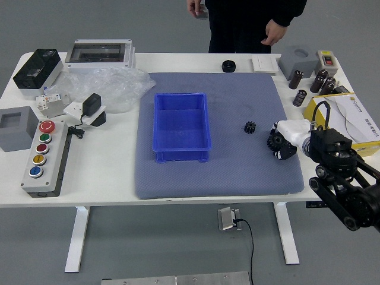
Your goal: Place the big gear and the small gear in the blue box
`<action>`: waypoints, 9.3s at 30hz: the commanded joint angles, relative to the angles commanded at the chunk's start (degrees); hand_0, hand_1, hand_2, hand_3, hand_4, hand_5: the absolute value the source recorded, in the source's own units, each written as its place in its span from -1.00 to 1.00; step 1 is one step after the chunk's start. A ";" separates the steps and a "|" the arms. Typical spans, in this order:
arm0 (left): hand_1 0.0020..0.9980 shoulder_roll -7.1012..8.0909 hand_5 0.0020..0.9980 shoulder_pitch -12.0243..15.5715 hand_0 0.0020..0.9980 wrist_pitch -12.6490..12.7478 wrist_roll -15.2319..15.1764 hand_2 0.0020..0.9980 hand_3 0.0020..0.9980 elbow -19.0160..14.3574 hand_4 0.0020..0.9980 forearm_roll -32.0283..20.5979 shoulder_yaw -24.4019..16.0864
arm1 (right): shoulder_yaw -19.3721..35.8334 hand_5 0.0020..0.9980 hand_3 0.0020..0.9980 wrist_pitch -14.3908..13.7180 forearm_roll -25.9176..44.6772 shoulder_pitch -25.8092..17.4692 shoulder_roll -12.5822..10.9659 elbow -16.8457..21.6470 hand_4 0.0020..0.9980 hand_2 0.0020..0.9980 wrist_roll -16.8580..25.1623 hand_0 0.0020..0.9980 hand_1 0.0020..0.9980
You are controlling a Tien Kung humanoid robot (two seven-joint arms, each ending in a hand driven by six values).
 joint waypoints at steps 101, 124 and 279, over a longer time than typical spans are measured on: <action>0.58 -0.22 -0.25 -0.09 0.65 -0.21 0.36 0.57 0.53 0.00 0.33 0.00 0.19 | -3.66 -0.13 0.83 -3.56 2.64 10.18 18.94 4.76 0.65 0.57 1.69 0.45 0.31; 0.58 -0.11 -0.25 -0.34 0.66 -0.15 0.37 0.57 0.53 0.00 0.33 -0.13 0.12 | -4.27 -0.27 0.31 -3.04 3.10 8.05 6.39 1.79 0.49 0.40 1.94 0.39 0.23; 0.58 0.02 -0.25 -0.57 0.65 -0.13 0.37 0.57 0.53 0.00 0.33 -0.89 0.66 | -4.66 -0.64 0.02 -7.48 0.00 15.52 7.27 1.04 -0.08 0.00 2.23 0.17 -0.05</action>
